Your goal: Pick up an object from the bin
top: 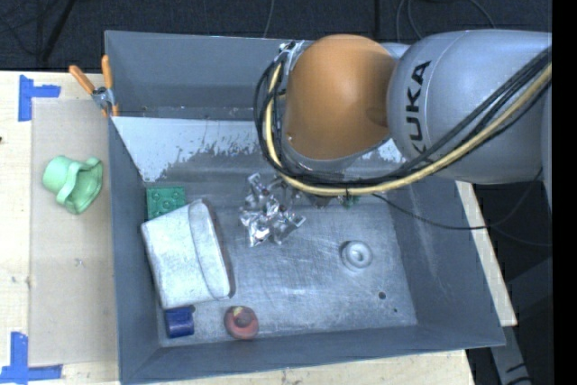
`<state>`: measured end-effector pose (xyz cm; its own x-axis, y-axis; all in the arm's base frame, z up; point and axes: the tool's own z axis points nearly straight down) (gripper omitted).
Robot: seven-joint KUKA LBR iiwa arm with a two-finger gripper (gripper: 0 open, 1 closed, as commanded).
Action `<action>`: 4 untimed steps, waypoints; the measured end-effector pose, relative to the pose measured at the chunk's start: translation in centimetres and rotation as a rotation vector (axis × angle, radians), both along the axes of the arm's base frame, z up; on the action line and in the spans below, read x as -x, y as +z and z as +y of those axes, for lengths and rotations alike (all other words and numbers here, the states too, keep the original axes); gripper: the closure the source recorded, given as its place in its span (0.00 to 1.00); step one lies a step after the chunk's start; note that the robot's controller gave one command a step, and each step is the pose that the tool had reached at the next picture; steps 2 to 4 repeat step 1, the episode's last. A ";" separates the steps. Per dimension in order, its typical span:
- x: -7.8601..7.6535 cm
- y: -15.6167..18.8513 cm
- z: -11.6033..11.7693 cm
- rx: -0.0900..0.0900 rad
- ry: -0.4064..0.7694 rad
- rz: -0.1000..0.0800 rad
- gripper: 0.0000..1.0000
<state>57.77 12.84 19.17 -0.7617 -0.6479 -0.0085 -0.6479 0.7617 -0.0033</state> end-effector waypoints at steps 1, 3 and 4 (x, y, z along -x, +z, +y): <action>0.8 4.8 -1.4 0.002 0.007 0.003 1.00; 0.8 4.8 -1.4 0.002 0.007 0.003 1.00; 0.8 4.8 -1.4 0.002 0.007 0.003 1.00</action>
Offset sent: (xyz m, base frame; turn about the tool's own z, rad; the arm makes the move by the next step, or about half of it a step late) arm -0.0093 -0.0140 0.0455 -0.0098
